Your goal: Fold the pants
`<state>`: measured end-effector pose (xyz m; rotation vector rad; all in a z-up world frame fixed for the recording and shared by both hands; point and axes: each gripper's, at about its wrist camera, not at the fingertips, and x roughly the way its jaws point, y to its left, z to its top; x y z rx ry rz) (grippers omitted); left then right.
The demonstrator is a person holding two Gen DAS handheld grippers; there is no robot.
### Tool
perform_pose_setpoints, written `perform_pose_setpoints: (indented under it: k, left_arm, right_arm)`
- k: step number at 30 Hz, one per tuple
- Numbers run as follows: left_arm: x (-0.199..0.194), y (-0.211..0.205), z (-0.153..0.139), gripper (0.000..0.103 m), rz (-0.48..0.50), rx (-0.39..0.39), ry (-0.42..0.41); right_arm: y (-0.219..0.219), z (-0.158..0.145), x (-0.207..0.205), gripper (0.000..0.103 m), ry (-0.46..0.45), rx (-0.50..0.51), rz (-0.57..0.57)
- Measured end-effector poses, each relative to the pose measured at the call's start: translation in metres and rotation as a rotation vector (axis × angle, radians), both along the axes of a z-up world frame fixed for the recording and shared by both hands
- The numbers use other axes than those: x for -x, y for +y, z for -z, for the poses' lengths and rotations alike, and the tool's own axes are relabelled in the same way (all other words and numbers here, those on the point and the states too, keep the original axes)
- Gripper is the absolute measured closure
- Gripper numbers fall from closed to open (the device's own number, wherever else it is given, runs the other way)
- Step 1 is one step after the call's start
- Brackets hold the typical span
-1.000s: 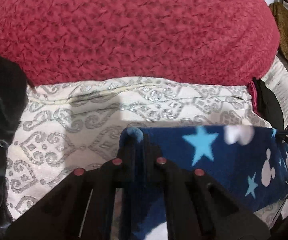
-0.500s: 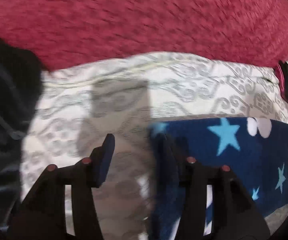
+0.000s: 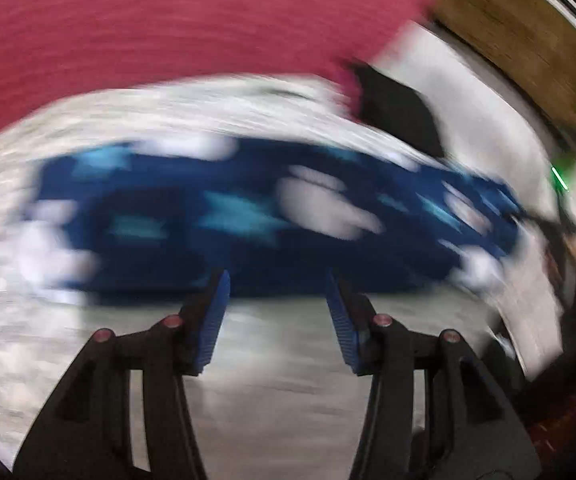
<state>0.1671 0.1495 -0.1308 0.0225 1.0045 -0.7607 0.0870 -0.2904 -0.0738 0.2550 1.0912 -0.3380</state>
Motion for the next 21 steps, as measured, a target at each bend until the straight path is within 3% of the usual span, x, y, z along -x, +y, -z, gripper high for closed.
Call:
perform_pose_setpoints:
  k: [3, 6, 10, 14, 17, 21]
  left_arm:
    - [0.039, -0.073, 0.004, 0.052, 0.181, 0.017, 0.068]
    - [0.066, -0.142, 0.013, 0.052, 0.309, 0.003, 0.136]
    - [0.101, -0.212, 0.019, 0.052, 0.449, -0.100, 0.072]
    - [0.108, -0.256, 0.023, 0.052, 0.467, -0.201, -0.028]
    - [0.104, -0.267, 0.015, 0.052, 0.451, -0.187, -0.061]
    - [0.101, -0.283, 0.013, 0.052, 0.462, -0.167, -0.081]
  right_arm:
    - [-0.041, -0.015, 0.026, 0.042, -0.057, -0.004, 0.132]
    - [-0.069, -0.019, 0.036, 0.042, -0.032, 0.074, 0.170]
    - [-0.099, -0.015, 0.050, 0.042, -0.042, 0.061, 0.198]
    - [-0.111, -0.004, 0.059, 0.042, -0.065, 0.041, 0.175]
    - [-0.117, 0.000, 0.060, 0.040, -0.089, 0.041, 0.144]
    - [-0.131, -0.004, 0.063, 0.026, -0.159, -0.024, 0.127]
